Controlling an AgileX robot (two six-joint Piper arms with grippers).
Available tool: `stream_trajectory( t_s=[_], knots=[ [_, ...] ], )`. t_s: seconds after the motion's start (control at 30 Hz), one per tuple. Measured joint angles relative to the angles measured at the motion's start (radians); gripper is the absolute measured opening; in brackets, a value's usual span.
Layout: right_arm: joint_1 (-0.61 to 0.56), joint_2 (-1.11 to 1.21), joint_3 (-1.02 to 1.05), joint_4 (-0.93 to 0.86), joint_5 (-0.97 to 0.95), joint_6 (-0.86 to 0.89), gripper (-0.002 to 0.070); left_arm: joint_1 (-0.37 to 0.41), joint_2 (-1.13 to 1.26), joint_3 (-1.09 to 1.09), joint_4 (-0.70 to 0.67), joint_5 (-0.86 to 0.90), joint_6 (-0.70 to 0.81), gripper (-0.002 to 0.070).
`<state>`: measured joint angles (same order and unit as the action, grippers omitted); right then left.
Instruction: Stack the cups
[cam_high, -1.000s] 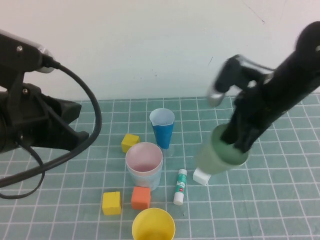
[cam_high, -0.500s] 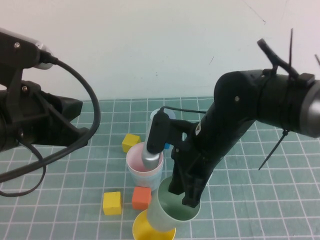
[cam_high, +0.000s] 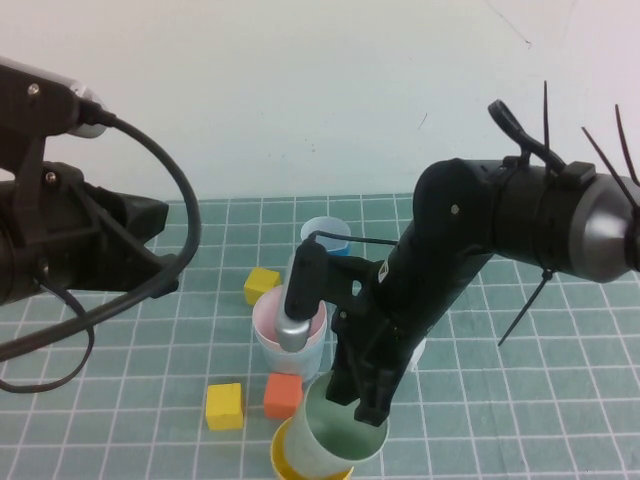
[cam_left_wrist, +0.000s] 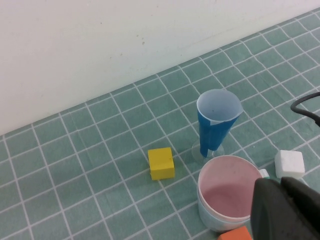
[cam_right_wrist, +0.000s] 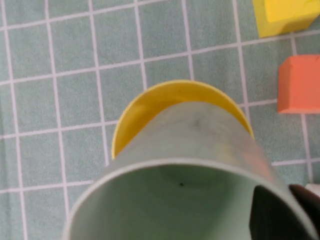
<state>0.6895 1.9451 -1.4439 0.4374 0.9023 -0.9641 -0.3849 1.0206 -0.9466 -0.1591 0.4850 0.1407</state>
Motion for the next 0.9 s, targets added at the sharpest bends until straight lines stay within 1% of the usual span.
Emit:
stream_trajectory(
  t_s=[0.1,0.17,0.23,0.3,0.47,0.8,0.9],
  knots=[
    [0.0,0.0,-0.006,0.002,0.0,0.0,0.0148,0.0,0.0,0.0,-0.004,0.0,0.0,-0.0001],
    [0.0,0.002,-0.015,0.009,-0.001,0.002,0.0263,0.0,0.0,0.0,-0.006,0.0,0.0,-0.0001],
    [0.0,0.002,-0.025,0.018,-0.001,0.007,0.0344,0.0,0.0,0.0,-0.005,0.0,0.0,-0.0001],
    [0.0,0.002,-0.031,0.028,-0.001,0.007,0.0394,0.0,0.0,0.0,-0.005,0.0,0.0,-0.0001],
    [0.0,0.01,-0.032,0.074,0.023,0.006,0.0428,0.0,0.0,0.0,-0.005,0.004,0.0,-0.0001],
    [0.01,0.115,-0.032,0.089,0.035,-0.033,0.0434,0.0,0.0,0.0,-0.005,0.03,-0.004,-0.0001],
    [0.01,0.148,-0.032,0.089,0.035,-0.052,0.0421,0.0,0.0,0.0,-0.005,0.04,-0.004,-0.0001]
  ],
)
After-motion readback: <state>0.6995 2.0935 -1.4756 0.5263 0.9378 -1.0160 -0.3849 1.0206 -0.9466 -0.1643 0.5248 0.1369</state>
